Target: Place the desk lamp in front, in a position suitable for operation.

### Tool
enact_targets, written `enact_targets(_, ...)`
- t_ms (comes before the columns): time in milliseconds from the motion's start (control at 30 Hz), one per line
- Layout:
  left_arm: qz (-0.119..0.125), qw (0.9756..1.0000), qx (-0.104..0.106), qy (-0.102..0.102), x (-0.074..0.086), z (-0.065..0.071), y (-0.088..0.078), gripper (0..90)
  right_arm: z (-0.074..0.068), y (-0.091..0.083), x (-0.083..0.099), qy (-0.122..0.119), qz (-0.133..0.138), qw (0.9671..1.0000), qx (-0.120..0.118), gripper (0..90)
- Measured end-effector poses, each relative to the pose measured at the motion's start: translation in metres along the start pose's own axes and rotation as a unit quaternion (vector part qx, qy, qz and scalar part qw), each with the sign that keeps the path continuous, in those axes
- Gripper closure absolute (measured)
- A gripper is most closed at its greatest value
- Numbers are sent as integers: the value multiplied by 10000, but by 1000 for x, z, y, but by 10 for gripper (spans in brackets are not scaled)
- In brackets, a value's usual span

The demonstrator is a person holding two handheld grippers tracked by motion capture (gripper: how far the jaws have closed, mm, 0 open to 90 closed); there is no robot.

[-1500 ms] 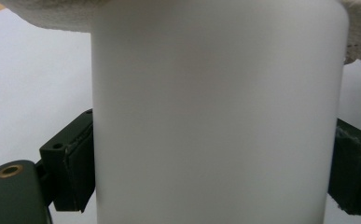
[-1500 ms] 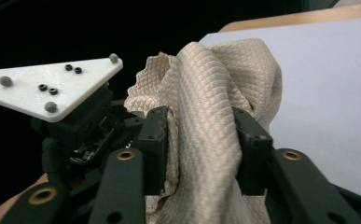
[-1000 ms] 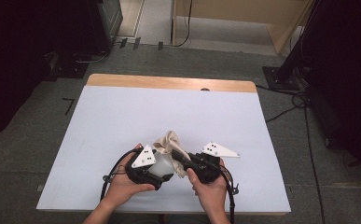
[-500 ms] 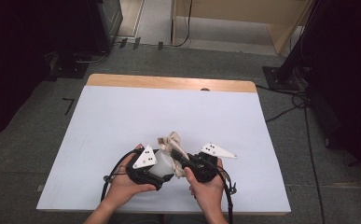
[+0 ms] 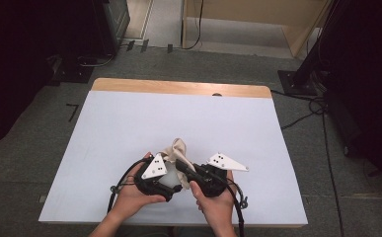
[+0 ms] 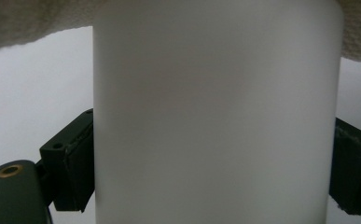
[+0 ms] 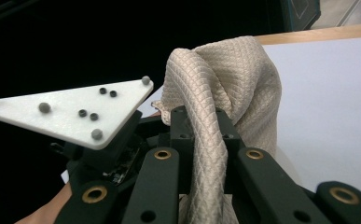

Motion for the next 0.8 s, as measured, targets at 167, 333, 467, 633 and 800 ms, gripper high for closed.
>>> enact_targets(167, -1, 10000, -3, 8, 0, 0, 0, 87, 30, 7, 12, 367, -97, 9989, 286, 830)
enact_targets(333, 6, 10000, 15, 18, 0, -1, 1, 87, 47, 5, 18, 445, -187, 9976, 504, 829)
enact_targets(467, 33, 9999, 117, 42, 0, -1, 2, 87, 24, 2, 9, 171, -75, 9995, 243, 829)
enact_targets(633, 24, 9999, 96, 78, 0, -1, 2, 87, 0, 0, -1, -90, 74, 9999, 11, 828)
enact_targets(800, 16, 9999, 87, 94, 0, 0, 2, 87, 22, 7, 7, 75, 0, 9995, 303, 827)
Point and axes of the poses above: each handheld gripper's, and its own axes: y roughly forward along the jaws, x roughly out of its underside, z roughly to its right, the point moved 5 cm from there along y, roughly forward along the jaws, and after that the axes turned 4 degrees about -y, right-handed, at the moved point
